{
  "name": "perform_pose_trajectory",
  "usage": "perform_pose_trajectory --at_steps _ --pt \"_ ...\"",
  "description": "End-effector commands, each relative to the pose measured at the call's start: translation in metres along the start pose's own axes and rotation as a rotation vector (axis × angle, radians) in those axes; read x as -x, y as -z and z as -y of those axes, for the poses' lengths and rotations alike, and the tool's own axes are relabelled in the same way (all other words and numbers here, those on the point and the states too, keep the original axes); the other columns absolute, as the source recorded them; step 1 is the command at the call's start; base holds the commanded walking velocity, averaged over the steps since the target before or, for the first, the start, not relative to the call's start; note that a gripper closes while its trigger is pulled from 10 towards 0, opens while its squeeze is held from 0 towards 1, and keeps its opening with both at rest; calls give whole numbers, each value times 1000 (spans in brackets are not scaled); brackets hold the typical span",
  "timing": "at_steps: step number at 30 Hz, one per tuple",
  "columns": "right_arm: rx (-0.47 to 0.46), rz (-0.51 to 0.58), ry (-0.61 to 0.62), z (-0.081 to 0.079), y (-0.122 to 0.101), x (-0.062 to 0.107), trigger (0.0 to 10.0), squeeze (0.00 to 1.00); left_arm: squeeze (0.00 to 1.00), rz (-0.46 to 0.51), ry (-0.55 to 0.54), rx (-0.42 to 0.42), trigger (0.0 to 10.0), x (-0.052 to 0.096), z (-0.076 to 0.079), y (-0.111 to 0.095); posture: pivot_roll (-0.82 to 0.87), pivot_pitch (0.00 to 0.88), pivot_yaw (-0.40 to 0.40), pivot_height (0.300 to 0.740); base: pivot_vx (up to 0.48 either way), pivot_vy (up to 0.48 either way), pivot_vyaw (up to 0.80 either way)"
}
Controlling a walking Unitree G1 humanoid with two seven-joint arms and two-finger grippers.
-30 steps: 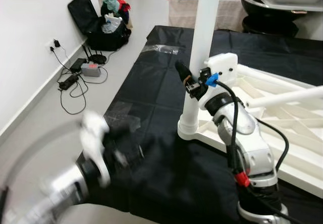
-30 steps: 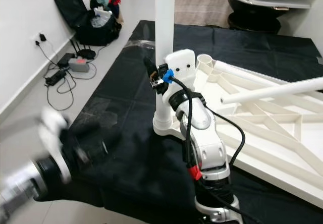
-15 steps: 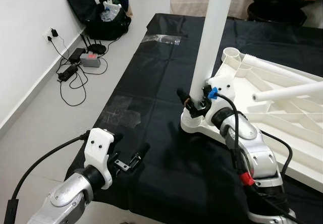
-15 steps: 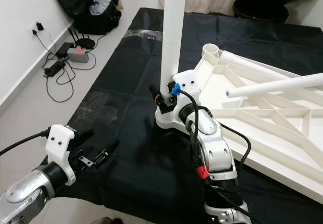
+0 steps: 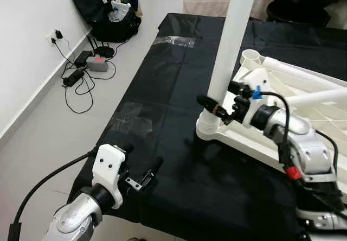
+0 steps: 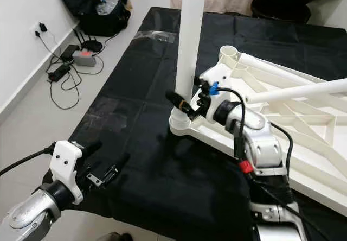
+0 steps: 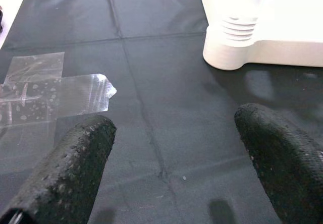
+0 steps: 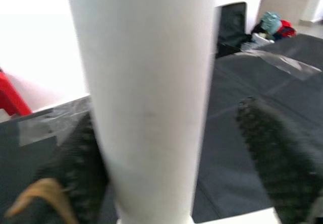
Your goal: Building children table
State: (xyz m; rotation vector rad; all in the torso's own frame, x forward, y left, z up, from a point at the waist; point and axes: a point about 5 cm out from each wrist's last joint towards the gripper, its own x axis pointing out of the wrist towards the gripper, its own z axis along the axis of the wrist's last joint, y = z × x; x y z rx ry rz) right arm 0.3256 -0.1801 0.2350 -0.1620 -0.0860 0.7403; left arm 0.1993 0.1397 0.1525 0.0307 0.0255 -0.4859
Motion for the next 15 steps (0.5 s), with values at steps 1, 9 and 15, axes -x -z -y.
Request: perform_pose_trajectory --at_steps 1,9,15 --pt "-7 51 -17 6 -7 0 0 0 0 0 -2 2 10000 2 3 2 8 188 1 740 0 0 0" --pt "-12 77 -151 -2 -8 -8 0 0 0 26 -5 -10 10000 4 4 -1 18 199 0 740 0 0 0" --pt "-5 71 -180 -2 -10 -4 0 0 0 51 14 -20 10000 5 5 -4 5 215 0 740 0 0 0"
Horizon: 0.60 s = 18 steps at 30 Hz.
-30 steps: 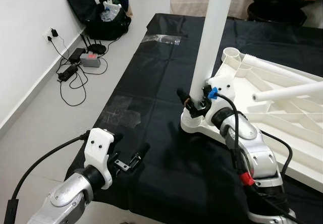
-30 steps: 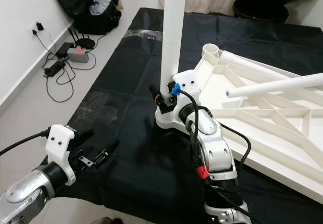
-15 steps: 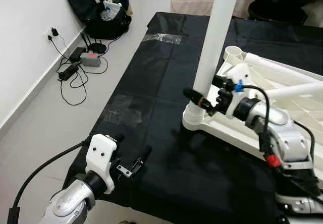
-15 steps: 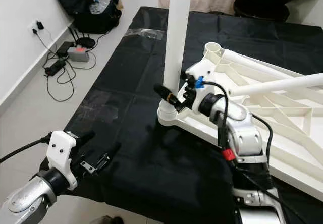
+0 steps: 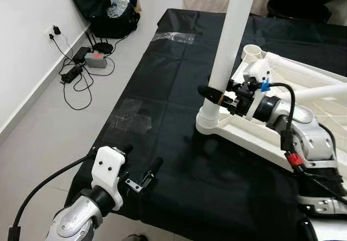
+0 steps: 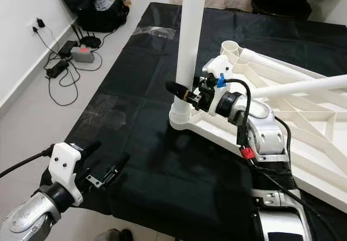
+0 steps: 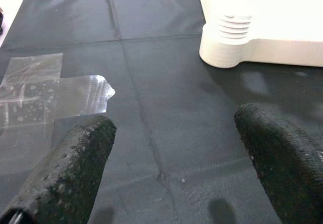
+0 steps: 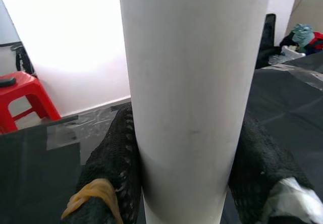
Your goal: Building children table
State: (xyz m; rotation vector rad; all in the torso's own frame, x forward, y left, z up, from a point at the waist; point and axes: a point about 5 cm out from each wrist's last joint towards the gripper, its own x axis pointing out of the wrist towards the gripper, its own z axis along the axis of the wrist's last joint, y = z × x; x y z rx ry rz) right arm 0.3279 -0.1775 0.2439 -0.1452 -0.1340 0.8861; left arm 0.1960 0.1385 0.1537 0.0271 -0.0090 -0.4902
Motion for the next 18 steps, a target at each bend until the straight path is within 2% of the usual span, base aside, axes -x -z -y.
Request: perform_pose_trajectory --at_steps 1,2,4,5,6,7,8,9,10,11,12,13,18 --pt "9 -15 15 0 -1 3 0 0 0 24 20 -20 10000 4 3 -5 -1 222 -2 740 0 0 0" --pt "9 -15 15 0 -1 3 0 0 0 24 20 -20 10000 4 3 -5 -1 222 -2 740 0 0 0" --pt "-10 -36 182 6 2 10 0 0 0 34 28 -26 10000 5 4 -6 1 228 -17 740 0 0 0" --pt "-10 -36 182 6 2 10 0 0 0 34 28 -26 10000 5 4 -6 1 228 -17 740 0 0 0" --pt "5 -59 378 1 12 15 0 0 0 41 28 -27 10000 6 5 -7 7 231 -27 740 0 0 0" --pt "5 -59 378 1 12 15 0 0 0 41 28 -27 10000 6 5 -7 7 231 -27 740 0 0 0" --pt "12 -100 665 -7 25 24 0 0 0 47 27 -28 10000 7 4 -6 -8 218 -11 740 0 0 0" --pt "23 -157 739 -47 43 20 0 0 0 52 26 -29 10000 6 3 -5 -15 212 4 740 0 0 0" --pt "-32 -181 785 -76 53 19 0 0 0 55 25 -30 10000 5 2 -4 -25 209 11 740 0 0 0" --pt "-32 -181 785 -76 53 19 0 0 0 55 25 -30 10000 5 2 -4 -25 209 11 740 0 0 0" --pt "-54 -182 776 -89 55 15 0 0 0 55 31 -31 10000 2 1 -2 -20 186 16 740 0 0 0" --pt "-63 -173 751 -88 56 7 0 0 0 53 41 -28 10000 -2 -1 1 -15 163 17 740 0 0 0" --pt "-52 -156 749 -77 55 -1 0 0 0 52 52 -28 10000 -7 -4 5 -11 139 21 740 0 0 0"
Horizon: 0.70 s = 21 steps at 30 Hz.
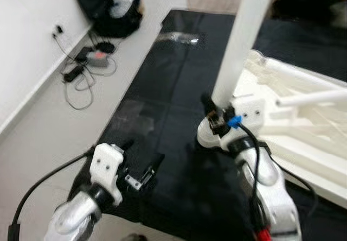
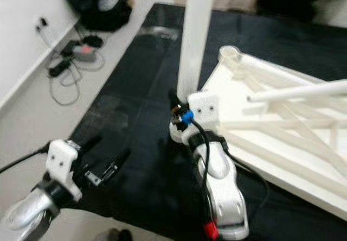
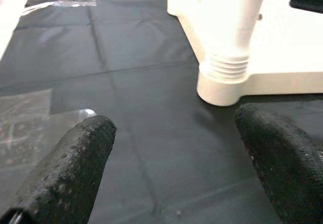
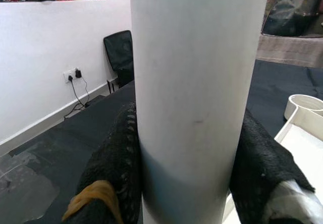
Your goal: Building children table
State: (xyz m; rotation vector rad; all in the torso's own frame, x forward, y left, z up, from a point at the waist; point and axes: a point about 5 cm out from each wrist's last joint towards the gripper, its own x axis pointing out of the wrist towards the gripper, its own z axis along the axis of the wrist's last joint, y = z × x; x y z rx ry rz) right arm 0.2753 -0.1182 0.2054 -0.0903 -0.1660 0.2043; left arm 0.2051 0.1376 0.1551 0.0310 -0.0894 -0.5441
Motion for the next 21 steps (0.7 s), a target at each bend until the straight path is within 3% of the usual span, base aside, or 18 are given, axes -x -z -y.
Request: perform_pose_trajectory --at_steps 1,2,3,5,6,10,12,15,16,17,21 --pt "3 -156 69 11 30 3 0 0 0 -25 0 -6 10000 2 0 6 -11 139 21 740 0 0 0" --pt "3 -156 69 11 30 3 0 0 0 -25 0 -6 10000 2 0 6 -11 139 21 740 0 0 0" --pt "-1 -157 54 10 30 0 10000 0 0 -24 -6 -10 10000 0 -2 7 -15 116 25 740 0 0 0" --pt "-11 -140 27 7 29 -3 10000 0 0 -21 -18 -18 10000 -2 -5 9 -14 106 27 740 0 0 0" --pt "-34 -130 11 5 28 -3 10000 1000 0 -19 -20 -20 10000 -4 -6 10 -17 97 29 740 0 0 0" --pt "-74 -108 -39 5 26 -3 10000 1000 0 -15 -19 -21 10000 -6 -7 12 -16 96 29 740 0 0 0" --pt "-92 -77 -156 7 23 -5 10000 1000 0 -13 -16 -20 10000 -6 -8 12 -20 92 30 740 0 0 0" --pt "-99 -62 -232 7 21 -7 10000 1000 0 -11 -14 -19 10000 -7 -8 13 -20 92 30 740 0 0 0" --pt "-61 -40 -339 23 12 -14 10000 1000 0 -7 -7 -15 10000 -6 -6 13 -17 97 23 740 0 0 0" --pt "-48 -35 -407 30 8 -17 10000 388 0 -5 -4 -14 10000 -6 -5 12 -7 103 20 740 0 0 0" --pt "-41 -30 -469 36 4 -19 10000 388 0 -1 -3 -14 10000 -5 -3 12 -6 106 19 740 0 0 0"
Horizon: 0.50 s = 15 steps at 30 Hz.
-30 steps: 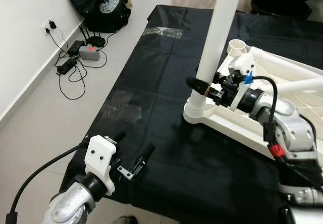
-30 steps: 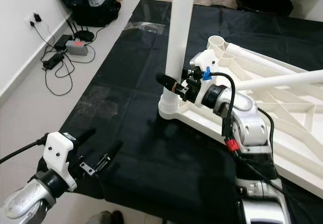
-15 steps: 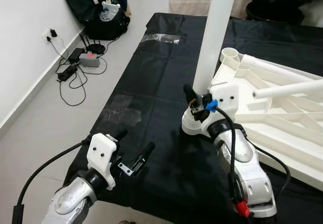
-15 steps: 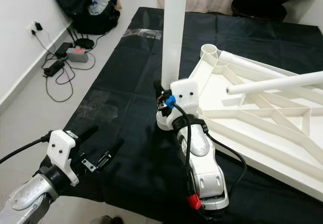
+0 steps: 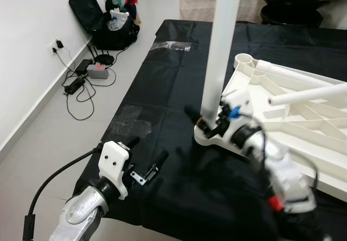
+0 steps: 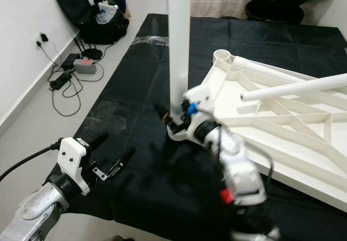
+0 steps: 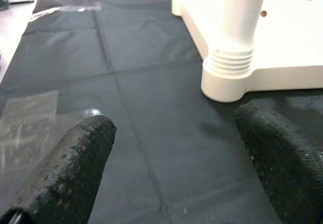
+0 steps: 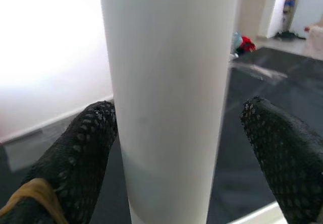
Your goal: Building children table
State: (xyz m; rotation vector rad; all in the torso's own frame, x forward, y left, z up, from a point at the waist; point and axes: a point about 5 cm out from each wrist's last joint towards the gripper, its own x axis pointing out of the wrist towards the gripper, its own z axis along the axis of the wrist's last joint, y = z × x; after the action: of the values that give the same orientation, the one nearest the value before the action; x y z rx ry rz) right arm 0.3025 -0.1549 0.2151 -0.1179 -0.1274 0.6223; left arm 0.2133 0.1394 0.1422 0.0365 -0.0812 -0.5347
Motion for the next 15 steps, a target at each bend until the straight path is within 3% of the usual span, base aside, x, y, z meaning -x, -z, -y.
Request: perform_pose_trajectory --at_steps 1,2,3,4,6,8,9,15 --pt "-38 -5 -90 -6 5 -1 10000 90 0 10 7 -10 10000 1 2 -2 -4 110 19 740 0 0 0" --pt "-21 -8 -117 -6 4 -2 10000 0 0 11 6 -10 10000 2 2 -2 -3 113 19 740 0 0 0" --pt "-21 -8 -117 -6 4 -2 10000 0 0 11 6 -10 10000 2 2 -2 -3 113 19 740 0 0 0" --pt "-29 -6 -219 -7 1 -2 10000 0 0 12 7 -7 10000 4 4 -4 17 147 19 740 0 0 0" --pt "-36 -4 -292 -7 -1 -1 10000 0 0 13 8 -5 10000 6 5 -5 19 152 18 740 0 0 0" --pt "-36 -4 -292 -7 -1 -1 10000 0 0 13 8 -5 10000 6 5 -5 19 152 18 740 0 0 0" --pt "-30 5 -344 -3 -5 -2 0 0 0 13 12 -2 10000 9 7 -7 34 177 12 740 0 0 0" --pt "-30 38 -359 11 -17 -8 0 0 0 13 19 5 10000 14 12 -12 37 199 3 740 0 0 0"
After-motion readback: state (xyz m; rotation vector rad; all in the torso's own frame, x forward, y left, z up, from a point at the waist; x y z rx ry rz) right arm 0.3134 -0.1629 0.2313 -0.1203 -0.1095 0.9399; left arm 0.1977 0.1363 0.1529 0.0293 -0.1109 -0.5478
